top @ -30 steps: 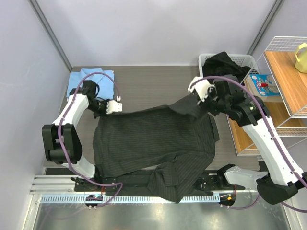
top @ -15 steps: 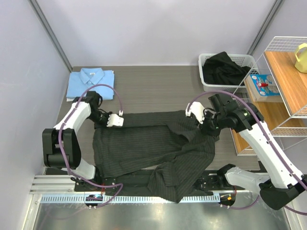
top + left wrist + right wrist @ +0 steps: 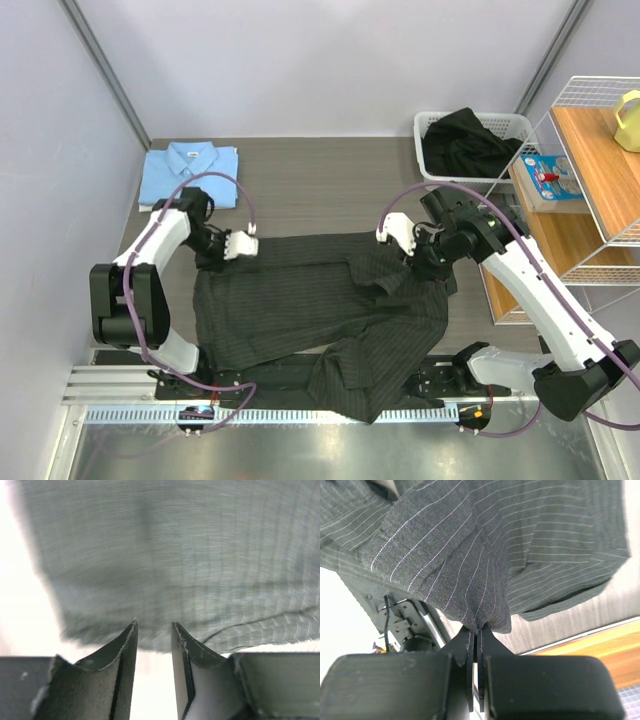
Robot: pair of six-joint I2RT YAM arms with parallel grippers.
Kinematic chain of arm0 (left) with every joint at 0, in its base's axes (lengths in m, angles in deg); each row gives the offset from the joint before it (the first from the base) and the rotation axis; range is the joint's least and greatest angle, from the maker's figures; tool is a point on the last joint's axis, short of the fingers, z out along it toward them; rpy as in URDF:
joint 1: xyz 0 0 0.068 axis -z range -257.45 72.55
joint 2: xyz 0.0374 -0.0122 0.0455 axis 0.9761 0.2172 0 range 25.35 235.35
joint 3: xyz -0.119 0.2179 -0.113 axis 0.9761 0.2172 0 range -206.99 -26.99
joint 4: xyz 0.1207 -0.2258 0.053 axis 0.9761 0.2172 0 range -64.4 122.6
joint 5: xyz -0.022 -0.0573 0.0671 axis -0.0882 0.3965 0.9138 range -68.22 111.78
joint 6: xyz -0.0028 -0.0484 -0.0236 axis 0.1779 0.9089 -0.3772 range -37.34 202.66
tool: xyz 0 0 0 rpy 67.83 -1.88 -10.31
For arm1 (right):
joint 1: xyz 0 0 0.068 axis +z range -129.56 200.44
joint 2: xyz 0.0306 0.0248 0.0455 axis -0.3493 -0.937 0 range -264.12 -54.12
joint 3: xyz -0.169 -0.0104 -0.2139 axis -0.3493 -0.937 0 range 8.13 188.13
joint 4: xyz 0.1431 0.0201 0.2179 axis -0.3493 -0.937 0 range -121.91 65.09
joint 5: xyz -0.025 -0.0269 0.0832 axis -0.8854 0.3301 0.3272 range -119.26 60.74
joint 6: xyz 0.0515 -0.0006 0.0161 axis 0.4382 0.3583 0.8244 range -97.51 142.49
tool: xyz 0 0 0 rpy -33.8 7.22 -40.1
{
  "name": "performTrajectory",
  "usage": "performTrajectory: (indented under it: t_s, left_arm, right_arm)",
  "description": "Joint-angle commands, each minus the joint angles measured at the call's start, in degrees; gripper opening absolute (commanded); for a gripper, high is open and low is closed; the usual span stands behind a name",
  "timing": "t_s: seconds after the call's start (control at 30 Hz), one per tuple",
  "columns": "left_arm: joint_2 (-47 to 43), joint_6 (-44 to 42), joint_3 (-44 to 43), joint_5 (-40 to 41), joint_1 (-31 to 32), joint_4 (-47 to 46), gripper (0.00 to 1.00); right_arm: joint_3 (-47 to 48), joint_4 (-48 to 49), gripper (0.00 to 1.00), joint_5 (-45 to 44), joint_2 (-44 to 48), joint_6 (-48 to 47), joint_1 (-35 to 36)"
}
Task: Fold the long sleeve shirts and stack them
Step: Fold the shirt
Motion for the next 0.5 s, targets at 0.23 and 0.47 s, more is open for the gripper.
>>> performTrajectory:
  t_s: [0.23, 0.47]
  left_arm:
    - [10.7, 34.3, -20.9, -4.6, -8.6, -1.7, 0.38]
    - [20.1, 45.1, -25.4, -6.8, -18.4, -2.3, 0.35]
  right_arm:
    - [5.9, 5.6, 0.01, -2.5, -3.8, 0.7, 0.2]
    - [8.0, 9.5, 0.01, -2.5, -10.4, 2.0, 0.2]
